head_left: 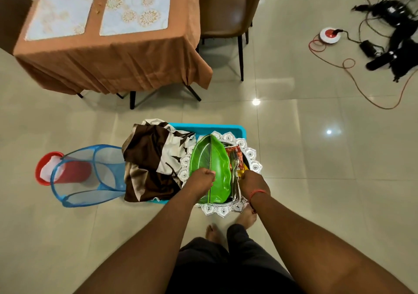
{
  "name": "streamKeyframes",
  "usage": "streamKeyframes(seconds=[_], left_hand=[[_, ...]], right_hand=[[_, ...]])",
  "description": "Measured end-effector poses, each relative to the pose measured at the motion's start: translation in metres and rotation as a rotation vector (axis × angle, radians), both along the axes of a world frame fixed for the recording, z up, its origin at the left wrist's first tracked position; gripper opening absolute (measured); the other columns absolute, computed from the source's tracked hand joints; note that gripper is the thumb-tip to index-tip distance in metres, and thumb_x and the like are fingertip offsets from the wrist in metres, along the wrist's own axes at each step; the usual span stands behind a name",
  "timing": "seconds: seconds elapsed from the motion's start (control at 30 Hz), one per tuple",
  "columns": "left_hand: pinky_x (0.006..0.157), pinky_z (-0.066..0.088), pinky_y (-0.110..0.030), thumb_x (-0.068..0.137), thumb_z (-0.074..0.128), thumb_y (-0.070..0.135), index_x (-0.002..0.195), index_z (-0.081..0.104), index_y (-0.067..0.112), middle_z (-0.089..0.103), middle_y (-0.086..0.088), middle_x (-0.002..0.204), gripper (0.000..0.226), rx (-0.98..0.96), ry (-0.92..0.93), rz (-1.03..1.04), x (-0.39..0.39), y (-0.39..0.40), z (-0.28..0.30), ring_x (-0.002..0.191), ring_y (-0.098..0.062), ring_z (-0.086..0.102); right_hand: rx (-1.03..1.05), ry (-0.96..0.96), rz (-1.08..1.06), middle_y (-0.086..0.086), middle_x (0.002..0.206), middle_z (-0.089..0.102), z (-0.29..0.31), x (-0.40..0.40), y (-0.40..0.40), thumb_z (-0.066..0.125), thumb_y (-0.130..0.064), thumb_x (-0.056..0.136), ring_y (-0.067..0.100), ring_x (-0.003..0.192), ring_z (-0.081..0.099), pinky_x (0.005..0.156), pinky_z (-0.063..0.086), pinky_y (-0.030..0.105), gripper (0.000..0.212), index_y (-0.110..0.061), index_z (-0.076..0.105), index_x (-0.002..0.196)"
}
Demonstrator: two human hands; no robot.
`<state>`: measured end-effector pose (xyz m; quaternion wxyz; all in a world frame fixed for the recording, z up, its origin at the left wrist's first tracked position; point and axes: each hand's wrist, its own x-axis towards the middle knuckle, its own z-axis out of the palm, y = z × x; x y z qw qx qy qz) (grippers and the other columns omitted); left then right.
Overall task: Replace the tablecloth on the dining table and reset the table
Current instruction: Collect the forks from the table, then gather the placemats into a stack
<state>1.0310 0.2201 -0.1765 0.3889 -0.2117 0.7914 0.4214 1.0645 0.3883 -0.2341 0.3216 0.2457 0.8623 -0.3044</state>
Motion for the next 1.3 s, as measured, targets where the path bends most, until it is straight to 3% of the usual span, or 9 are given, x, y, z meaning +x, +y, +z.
streamKeyframes(seconds=[0.13,0.27,0.4,0.53,0.67,0.87,0.97,1.1,1.3], left_hand=[[0.077,0.043,-0.031,0.102,0.049,0.030,0.112,0.058,0.011,0.063,-0.008,0.106,0.024,-0.110,0.140,-0.261,0.003,-0.004,0.011,0.093,-0.024,0.058],[0.102,0.043,-0.039,0.101,0.048,0.039,0.138,0.046,0.009,0.050,-0.016,0.138,0.047,-0.267,0.298,-0.590,0.002,-0.009,0.018,0.125,-0.032,0.049],[0.118,0.022,-0.052,0.099,0.043,0.052,0.152,0.026,0.017,0.027,-0.010,0.159,0.065,-0.425,0.538,-0.767,-0.009,-0.006,0.044,0.145,-0.031,0.026],[0.118,0.002,-0.062,0.096,0.029,0.067,0.158,0.005,0.025,0.000,-0.005,0.167,0.079,-0.556,0.750,-0.852,-0.023,0.008,0.073,0.153,-0.029,0.000],[0.115,-0.008,-0.065,0.088,0.010,0.080,0.157,-0.005,0.031,-0.016,-0.006,0.165,0.087,-0.664,0.986,-0.844,-0.051,0.033,0.118,0.151,-0.033,-0.016],[0.108,0.016,-0.067,0.087,0.030,0.083,0.152,0.037,0.027,0.024,-0.012,0.162,0.086,-0.710,1.099,-0.760,-0.086,0.083,0.162,0.147,-0.041,0.024],[0.111,0.007,-0.067,0.088,0.026,0.083,0.155,0.027,0.033,0.008,-0.009,0.166,0.083,-0.789,1.086,-0.704,-0.100,0.131,0.173,0.152,-0.038,0.008],[0.107,0.020,-0.067,0.089,0.032,0.079,0.151,0.040,0.026,0.024,-0.011,0.163,0.081,-0.802,1.078,-0.624,-0.121,0.221,0.177,0.148,-0.039,0.025],[0.110,0.016,-0.067,0.092,0.025,0.079,0.156,0.027,0.024,0.015,-0.012,0.165,0.084,-0.805,1.072,-0.608,-0.144,0.326,0.190,0.150,-0.038,0.016]], right_hand=[[-0.013,0.080,-0.023,0.014,0.109,0.069,0.017,0.007,-0.003,0.054,-0.024,0.092,0.033,0.103,0.063,0.080,0.048,0.033,0.023,-0.012,0.068,0.107],[-0.011,0.171,0.050,0.013,0.103,0.070,0.047,0.010,-0.003,0.053,-0.027,0.093,0.033,0.097,0.066,0.081,0.053,0.034,0.023,-0.014,0.069,0.103],[0.116,0.287,0.262,0.012,0.118,0.063,0.088,-0.007,0.004,0.053,-0.038,0.096,0.032,0.109,0.061,0.086,0.048,0.034,0.033,-0.016,0.062,0.118],[0.362,0.372,0.435,0.007,0.158,0.030,0.128,-0.026,0.020,0.041,-0.062,0.096,0.030,0.143,0.032,0.112,0.035,0.046,0.072,-0.022,0.025,0.154],[0.491,0.610,0.428,-0.001,0.167,-0.006,0.173,-0.044,0.056,0.026,-0.075,0.091,0.027,0.154,0.001,0.120,0.012,0.054,0.086,-0.029,0.000,0.159],[0.517,0.777,0.385,-0.007,0.163,-0.022,0.206,-0.072,0.125,0.005,-0.087,0.082,0.022,0.153,-0.008,0.121,0.006,0.052,0.090,-0.035,-0.019,0.151],[0.506,0.801,0.418,-0.007,0.160,-0.028,0.223,-0.093,0.176,-0.008,-0.087,0.075,0.021,0.153,-0.013,0.121,0.001,0.050,0.090,-0.034,-0.027,0.146],[0.500,0.860,0.431,-0.007,0.164,-0.017,0.240,-0.118,0.265,0.010,-0.084,0.088,0.022,0.153,-0.005,0.121,0.004,0.051,0.086,-0.034,-0.008,0.156],[0.568,0.829,0.479,-0.005,0.162,-0.026,0.255,-0.145,0.375,0.007,-0.082,0.089,0.023,0.152,-0.016,0.123,-0.002,0.051,0.085,-0.033,-0.017,0.155]])
